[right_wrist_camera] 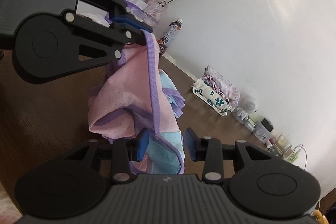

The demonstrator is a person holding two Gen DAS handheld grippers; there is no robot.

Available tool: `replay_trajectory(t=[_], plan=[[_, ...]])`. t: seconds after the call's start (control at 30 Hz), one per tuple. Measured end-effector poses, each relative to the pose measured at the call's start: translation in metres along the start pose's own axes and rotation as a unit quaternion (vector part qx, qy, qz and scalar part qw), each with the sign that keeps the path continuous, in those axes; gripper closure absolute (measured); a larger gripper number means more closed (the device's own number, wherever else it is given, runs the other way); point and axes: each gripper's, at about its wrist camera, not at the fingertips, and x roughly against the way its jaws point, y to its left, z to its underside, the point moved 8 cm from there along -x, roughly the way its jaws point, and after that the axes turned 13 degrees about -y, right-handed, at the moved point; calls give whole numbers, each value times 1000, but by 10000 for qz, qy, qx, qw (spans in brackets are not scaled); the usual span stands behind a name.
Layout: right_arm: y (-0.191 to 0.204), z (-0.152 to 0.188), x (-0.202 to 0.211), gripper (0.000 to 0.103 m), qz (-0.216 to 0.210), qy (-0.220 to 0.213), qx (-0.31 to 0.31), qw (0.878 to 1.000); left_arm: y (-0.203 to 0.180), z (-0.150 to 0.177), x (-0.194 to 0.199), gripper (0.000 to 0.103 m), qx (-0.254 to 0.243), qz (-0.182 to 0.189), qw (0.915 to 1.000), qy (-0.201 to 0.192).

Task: Fold clothes
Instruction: 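Lower the held garment toward the table with both grippers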

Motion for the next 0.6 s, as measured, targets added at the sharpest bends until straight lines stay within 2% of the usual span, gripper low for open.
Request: replay_trajectory(t=[0.13,0.2,0.23,0.27,0.37,0.4,0.47,0.53,0.6], plan=[[-1,-6,-8,67,37,-48,81,9999,-2,-8,5,100,-134,38,9998,-140],[-5,-9,-12,80,71,-25,5,10000,-5,-8,7,100,-222,65,9996,-166],[-9,-10,-13,95,111,-23,-51,9999,-6,-8,8,100,-261,72,9995,-159],[-13,-11,-14,101,178,-44,-129,9997,-7,-7,8,100,-301,80,9994,-152],[-33,-16,-12,102,445,-199,-452,9978,-9,-1,10,93,-279,179,9994,-47],[-41,-18,-11,102,539,-248,-576,9966,-9,2,11,90,-206,285,9994,29],[-57,-19,-9,102,704,-321,-797,9938,-6,5,13,75,94,600,9980,165],[-69,-18,-6,102,829,-358,-886,9920,-3,7,16,68,447,950,9940,296],[-77,-17,-5,102,902,-381,-954,9906,2,10,19,66,609,1143,9908,403]])
